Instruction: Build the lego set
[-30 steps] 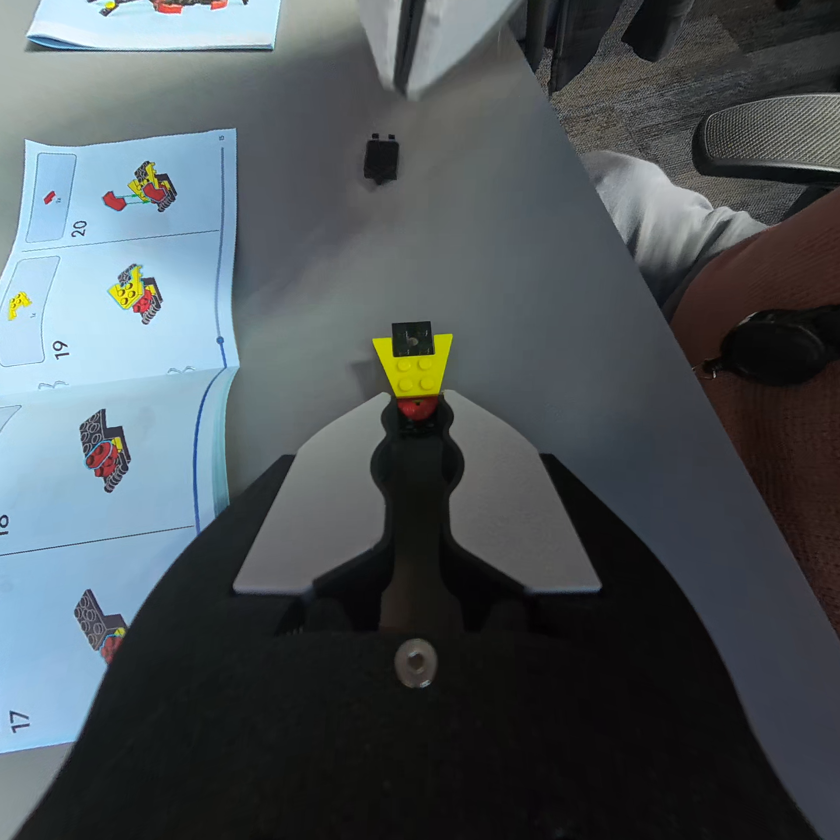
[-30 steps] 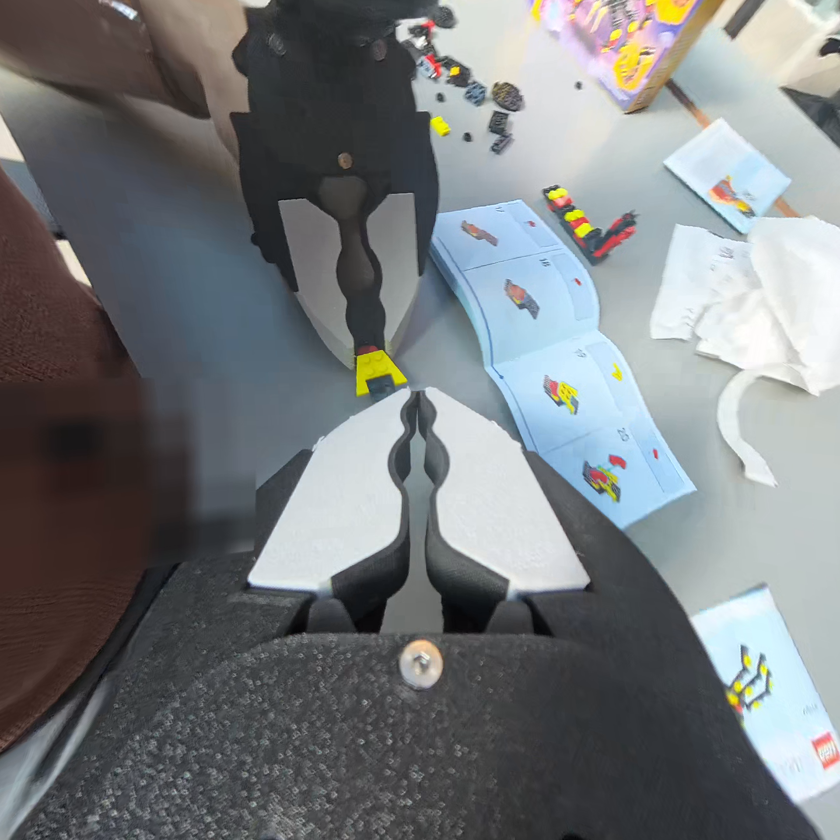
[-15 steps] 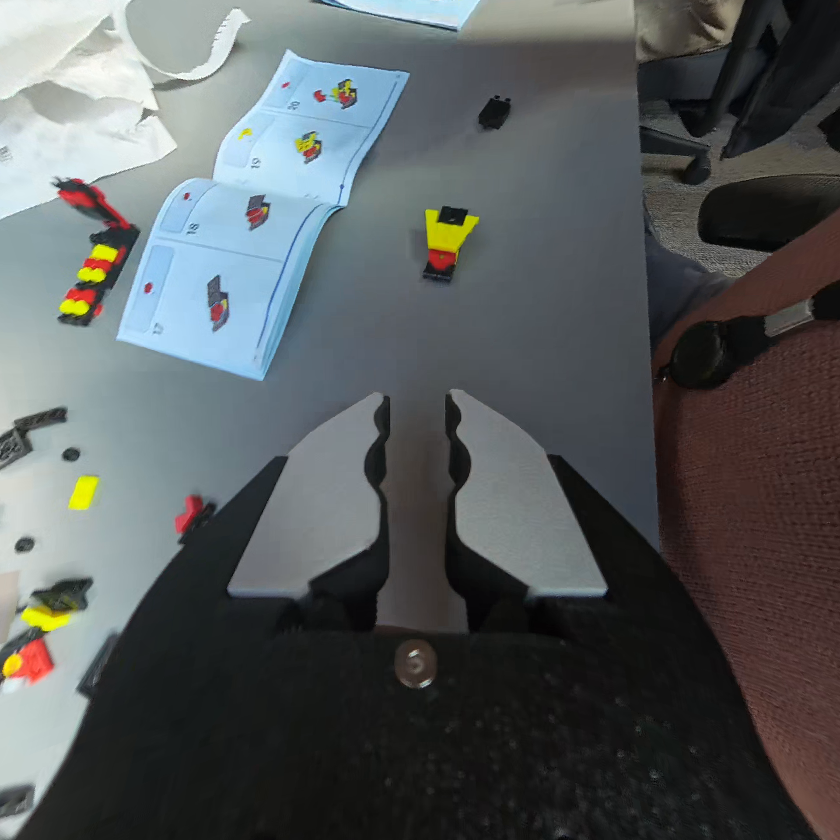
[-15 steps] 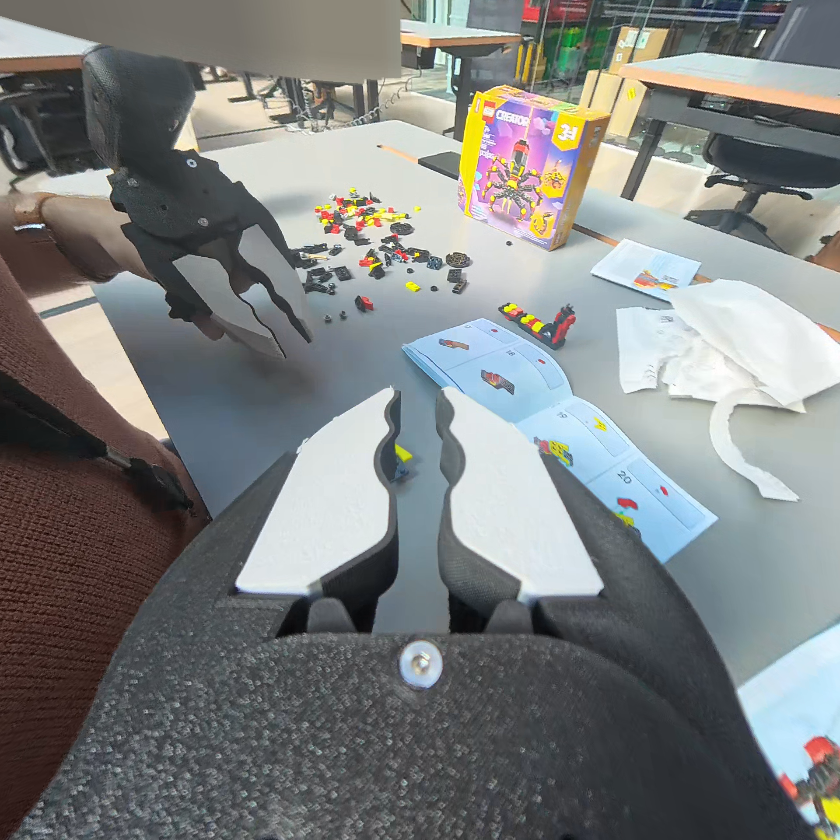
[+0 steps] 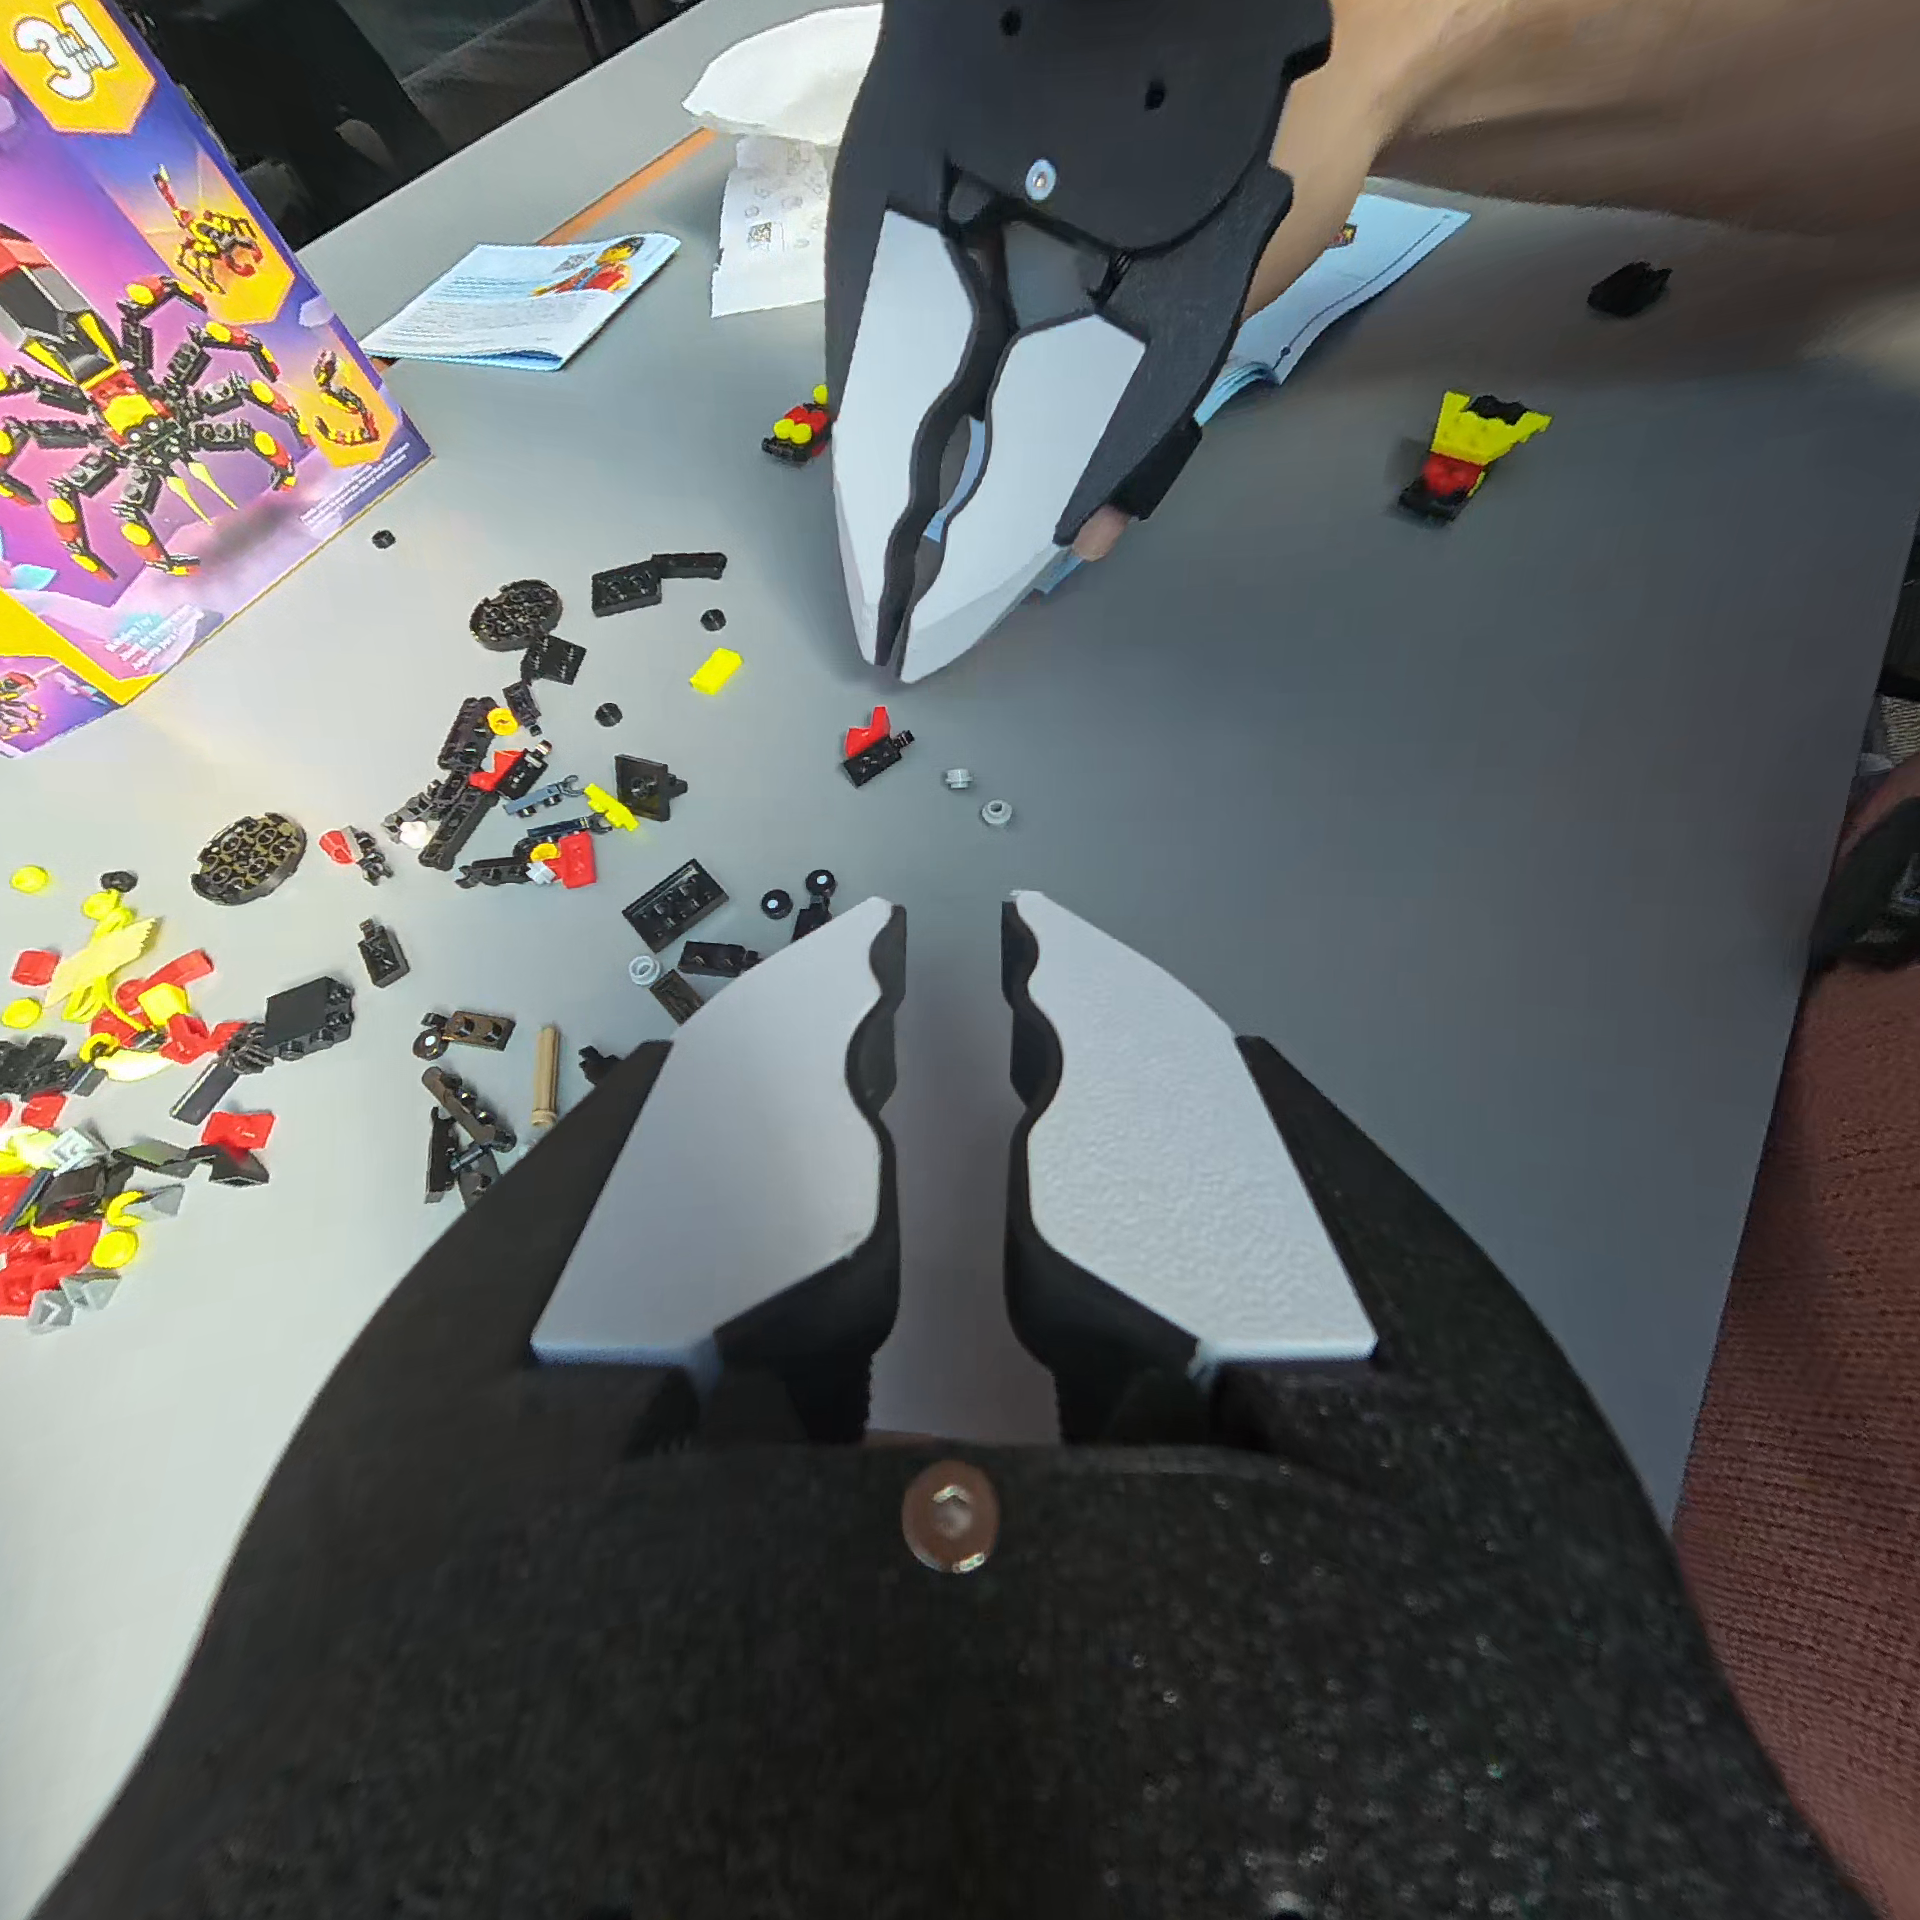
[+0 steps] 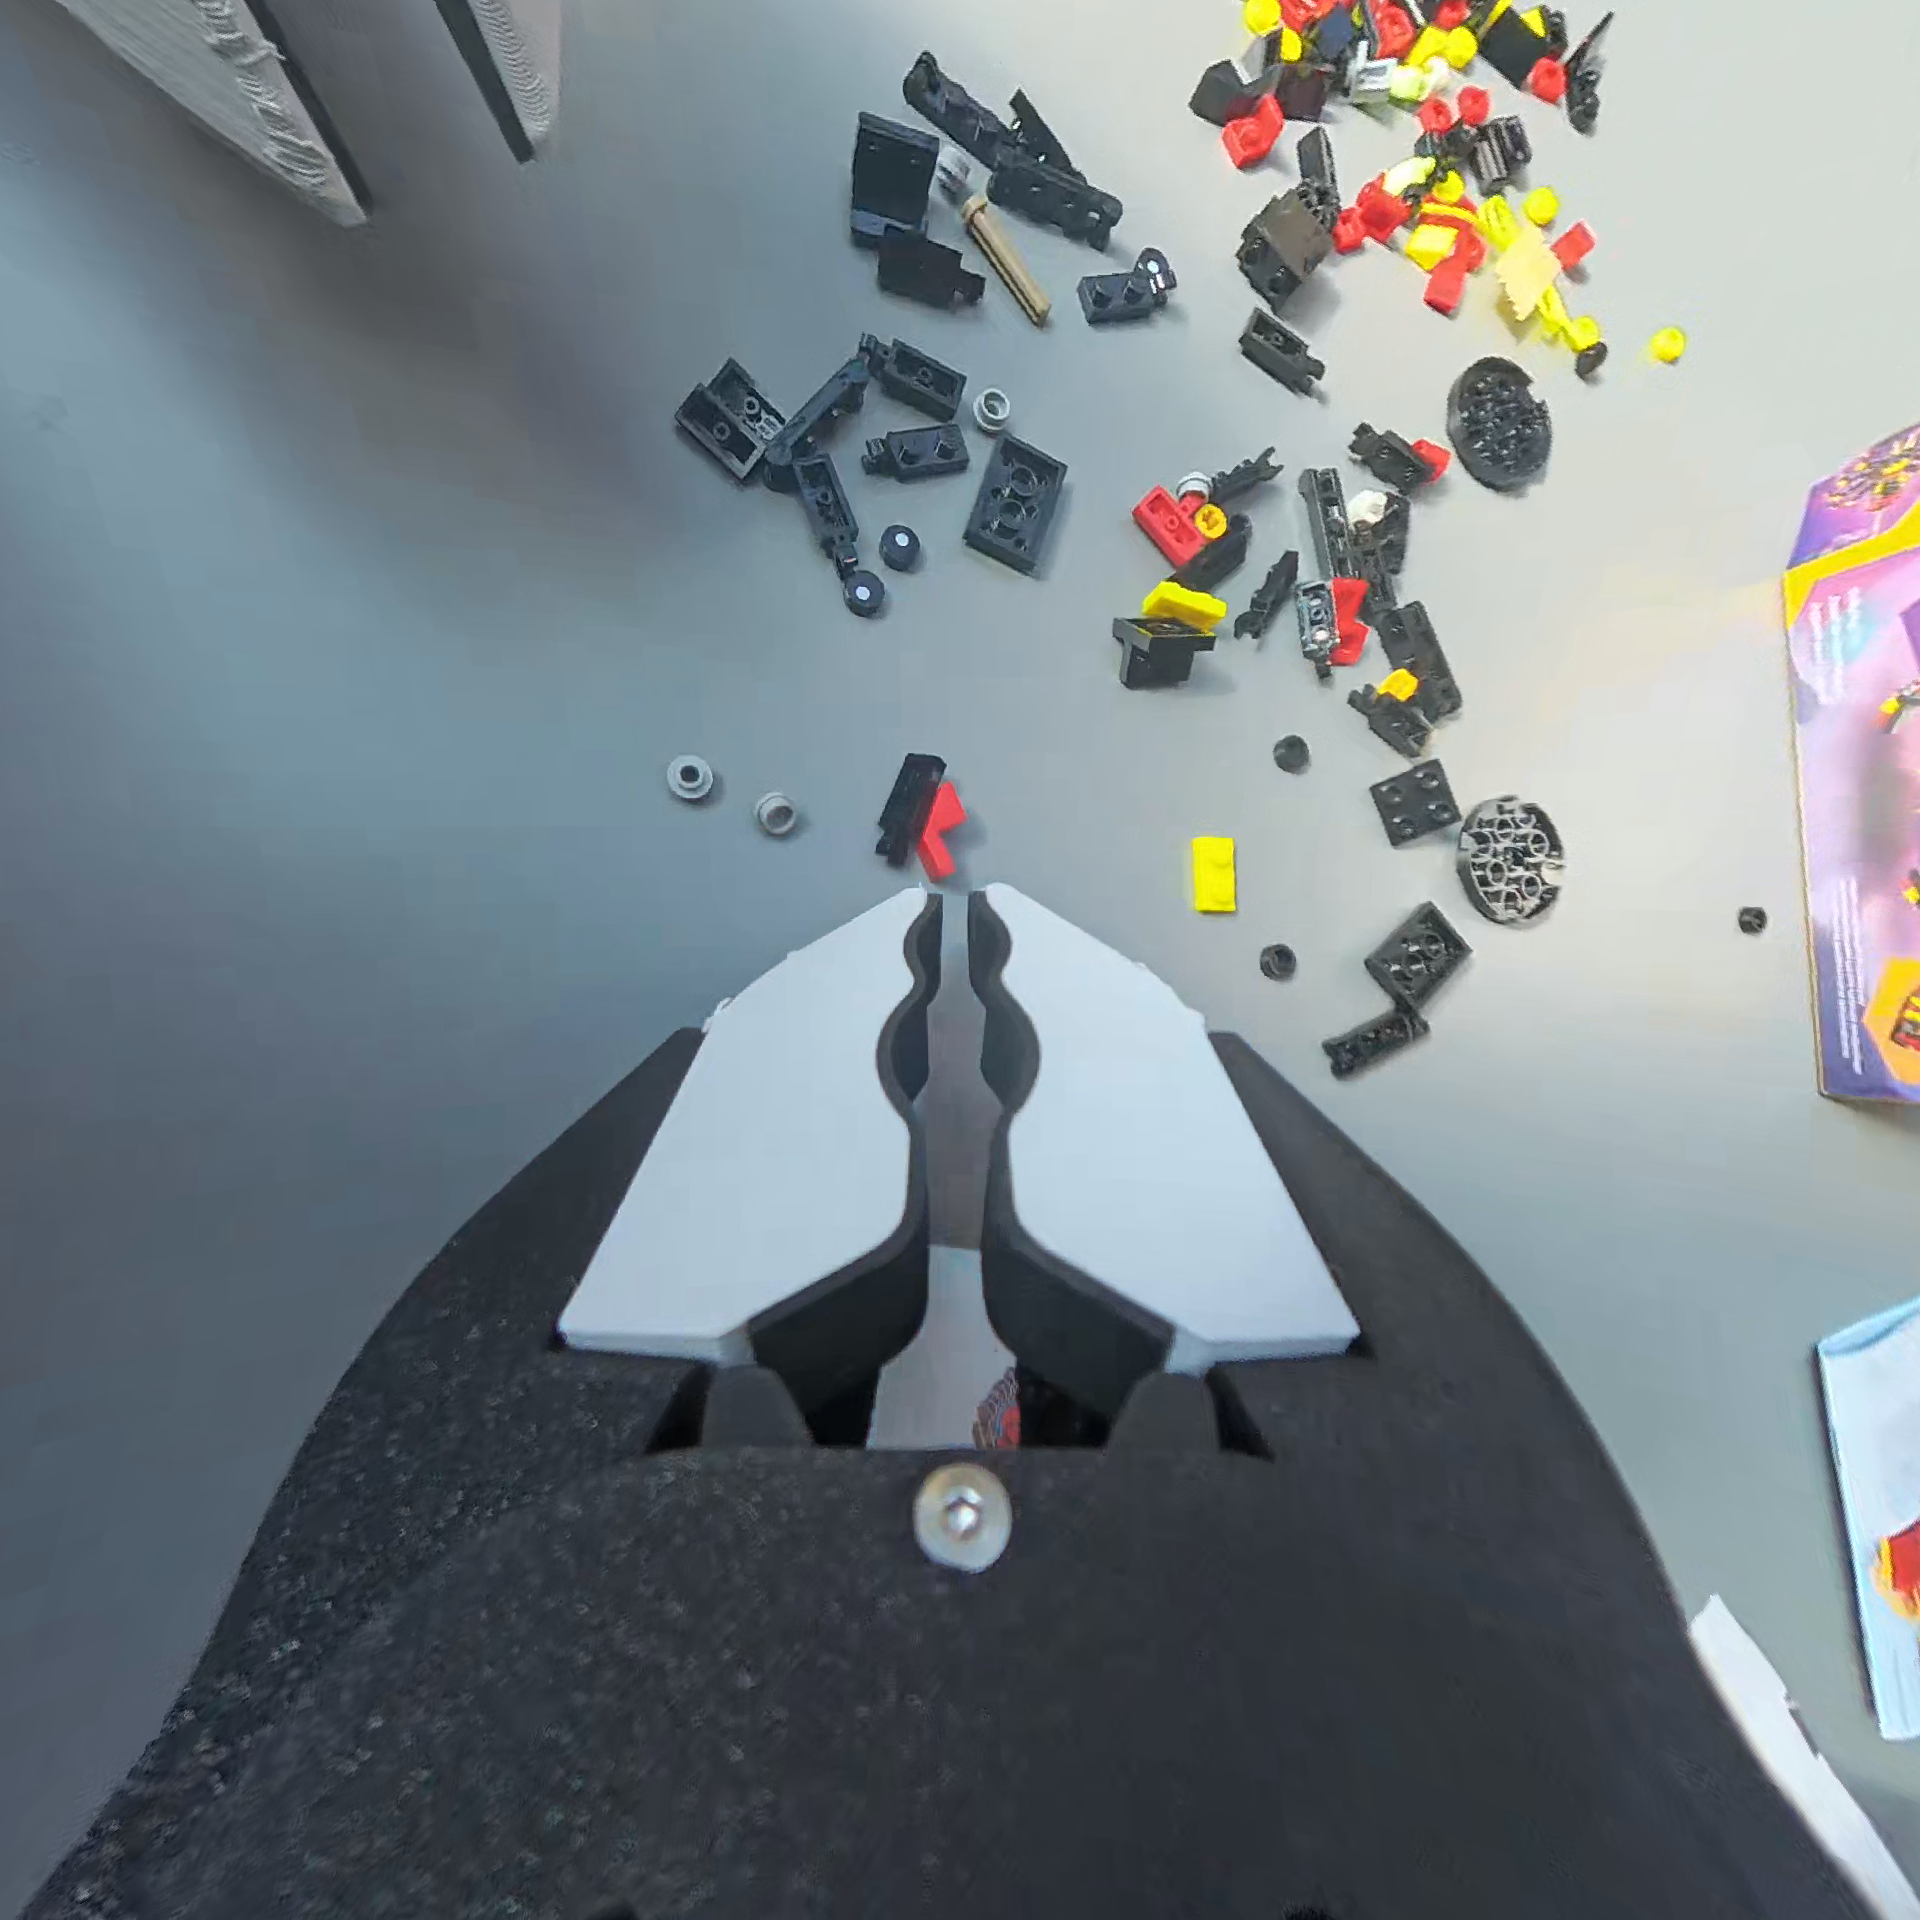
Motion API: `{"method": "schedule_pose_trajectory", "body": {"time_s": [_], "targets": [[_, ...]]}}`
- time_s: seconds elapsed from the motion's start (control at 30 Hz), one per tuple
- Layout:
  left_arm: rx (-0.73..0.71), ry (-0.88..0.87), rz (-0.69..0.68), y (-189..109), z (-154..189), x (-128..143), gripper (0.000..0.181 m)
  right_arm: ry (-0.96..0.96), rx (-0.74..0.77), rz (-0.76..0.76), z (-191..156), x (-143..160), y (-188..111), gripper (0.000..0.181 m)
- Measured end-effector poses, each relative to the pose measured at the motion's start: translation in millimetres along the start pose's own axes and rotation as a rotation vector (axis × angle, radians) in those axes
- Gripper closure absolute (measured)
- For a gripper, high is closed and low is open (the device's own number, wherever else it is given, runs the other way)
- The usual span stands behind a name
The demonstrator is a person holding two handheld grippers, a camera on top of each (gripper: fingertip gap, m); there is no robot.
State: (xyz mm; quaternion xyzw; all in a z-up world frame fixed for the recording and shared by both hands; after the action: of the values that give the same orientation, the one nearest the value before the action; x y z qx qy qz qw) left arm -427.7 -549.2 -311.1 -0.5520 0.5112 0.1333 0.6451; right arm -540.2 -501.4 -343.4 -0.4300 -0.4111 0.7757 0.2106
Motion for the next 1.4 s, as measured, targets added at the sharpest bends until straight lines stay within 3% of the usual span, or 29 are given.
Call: {"method": "schedule_pose_trajectory", "body": {"time_s": [0.1,0.23,0.5,0.73,1.1,1.17,1.27,1.4], "targets": [[0.027,-0.01,0.017,-0.8,0.3,1.3,0.164,0.002,-0.036,-0.016,3.1,-2.9,12.5,0.173],[0.058,-0.006,0.03,1.3,-1.6,-0.9,0.165,0.026,-0.117,0.012,-4.0,-9.4,15.7,0.181],[0.046,0.043,0.023,22.5,-7.4,-14.9,0.165,0.243,-0.039,0.1,-8.9,-3.4,-10.6,0.181],[0.078,0.02,0.036,32.1,-2.4,-23.6,0.165,0.22,-0.079,0.023,-6.7,-5.1,17.8,0.175],[0.058,0.01,0.019,34.2,-11.4,-19.4,0.165,0.24,-0.105,0.036,1.7,-16.5,25.9,0.179],[0.03,0.028,0.032,33.9,-14.3,-21.9,0.165,0.327,-0.184,0.084,-3.6,-19.2,15.2,0.179],[0.013,0.119,0.077,35.0,-12.2,-31.4,0.164,0.527,-0.436,0.242,-20.8,-26.0,-22.4,0.179],[0.061,0.412,0.254,36.0,11.9,-62.1,0.161,0.686,-0.755,0.393,-43.1,-24.6,-82.1,0.179]]}}
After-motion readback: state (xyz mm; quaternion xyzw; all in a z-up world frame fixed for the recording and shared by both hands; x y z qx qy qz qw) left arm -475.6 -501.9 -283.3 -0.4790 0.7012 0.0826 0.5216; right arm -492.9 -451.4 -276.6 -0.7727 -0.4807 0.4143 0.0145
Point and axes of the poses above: each gripper's, where its closed fingertips meet, y out along the fingers, x out of its underside, z = x × y across the jaws, the point moved 2 cm from there along -y, back along the fingers, and after that the axes turned 6 degrees about -z, right-handed, at the moved point
